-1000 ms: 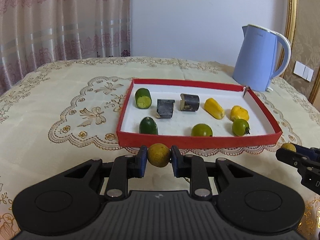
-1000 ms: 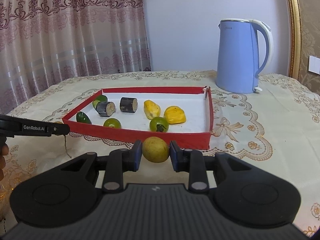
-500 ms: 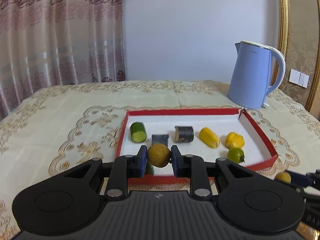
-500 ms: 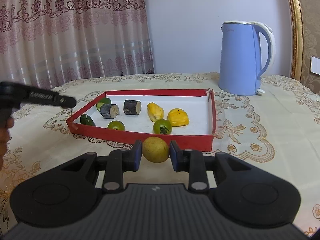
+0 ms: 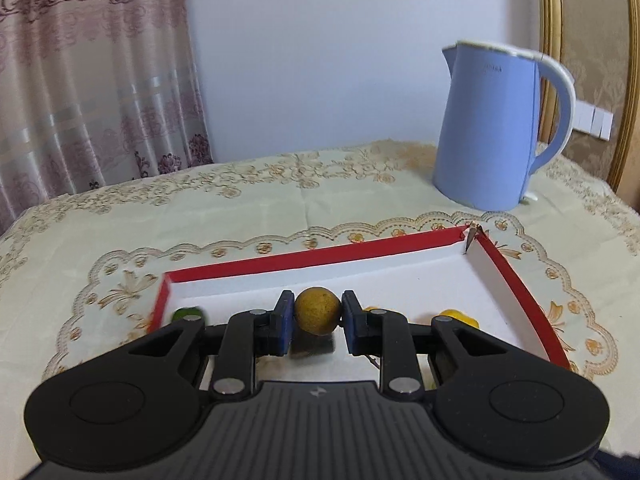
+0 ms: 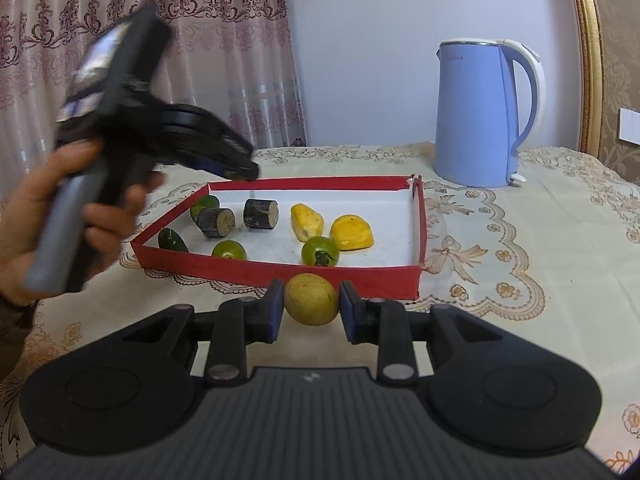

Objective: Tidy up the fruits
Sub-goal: 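Carry the yellow fruit into the red tray and open the left gripper, then move the yellow fruit held in the right gripper over the tray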

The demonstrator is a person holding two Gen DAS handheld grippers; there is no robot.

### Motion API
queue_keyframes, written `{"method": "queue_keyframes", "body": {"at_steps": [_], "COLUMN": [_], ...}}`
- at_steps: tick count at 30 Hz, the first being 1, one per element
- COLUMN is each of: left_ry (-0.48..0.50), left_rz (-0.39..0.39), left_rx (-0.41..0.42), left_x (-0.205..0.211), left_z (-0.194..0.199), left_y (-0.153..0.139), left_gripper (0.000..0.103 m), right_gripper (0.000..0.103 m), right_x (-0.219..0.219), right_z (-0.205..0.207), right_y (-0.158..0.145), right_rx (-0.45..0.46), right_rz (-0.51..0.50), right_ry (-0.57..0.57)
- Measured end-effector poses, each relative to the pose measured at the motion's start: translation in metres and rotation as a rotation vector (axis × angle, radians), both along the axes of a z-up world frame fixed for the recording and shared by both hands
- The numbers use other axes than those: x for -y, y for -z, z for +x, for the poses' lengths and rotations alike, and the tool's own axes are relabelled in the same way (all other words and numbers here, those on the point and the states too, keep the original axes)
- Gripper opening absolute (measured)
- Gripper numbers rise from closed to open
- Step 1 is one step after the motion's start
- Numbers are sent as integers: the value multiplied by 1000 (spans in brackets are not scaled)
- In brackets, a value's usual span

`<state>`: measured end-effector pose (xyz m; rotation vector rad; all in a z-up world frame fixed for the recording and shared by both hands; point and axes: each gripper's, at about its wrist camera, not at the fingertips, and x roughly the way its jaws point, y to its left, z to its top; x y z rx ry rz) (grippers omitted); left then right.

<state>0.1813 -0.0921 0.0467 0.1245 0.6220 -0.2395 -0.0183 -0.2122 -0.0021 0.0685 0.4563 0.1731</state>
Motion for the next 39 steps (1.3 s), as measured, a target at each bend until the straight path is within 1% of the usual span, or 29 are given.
{"method": "queue_keyframes", "body": {"at_steps": [3,6,8,11,15,16,18,20,21,24,27,29,34,36,39], "left_ry": [17,25,31,56,72,72,62,31,14,-30,-79,-117,-198,-226,-277], "left_rz": [25,71,97,97,103,105,113,115,116,149,173,175,119,91,69], "left_rx": [8,42,33,-2,-13,-5,15,57,83,138,184,202,171,162,161], "left_x": [15,32,42,54,62,62,58,49,44,28,8,-9,-49,-60,-72], "left_z": [10,18,25,33,31,28,24,19,16,5,-15,-33,-75,-92,-112], "left_y": [3,5,9,15,19,18,16,10,6,-4,-13,-15,-10,-4,11], "left_gripper": [25,25,25,25,26,30,44,83,88,89,89,89,90,90,90], "right_gripper": [28,28,28,28,28,28,28,28,28,28,28,28,28,28,28], "right_x": [0,0,1,0,0,0,1,2,2,1,-1,-2,-4,-6,-7], "right_z": [1,2,2,3,2,2,2,2,3,3,3,4,8,10,12], "right_y": [1,2,2,2,1,0,-1,-1,-1,0,-1,-1,-1,-2,-4], "right_rx": [-7,-12,-12,-15,-16,-14,-10,-9,-10,-10,-6,-5,-4,-1,4], "right_rz": [-1,-1,0,-1,-3,-3,-2,3,6,9,12,12,10,10,5], "right_ry": [3,6,8,11,13,14,16,16,15,7,0,-2,-7,-10,-12]}}
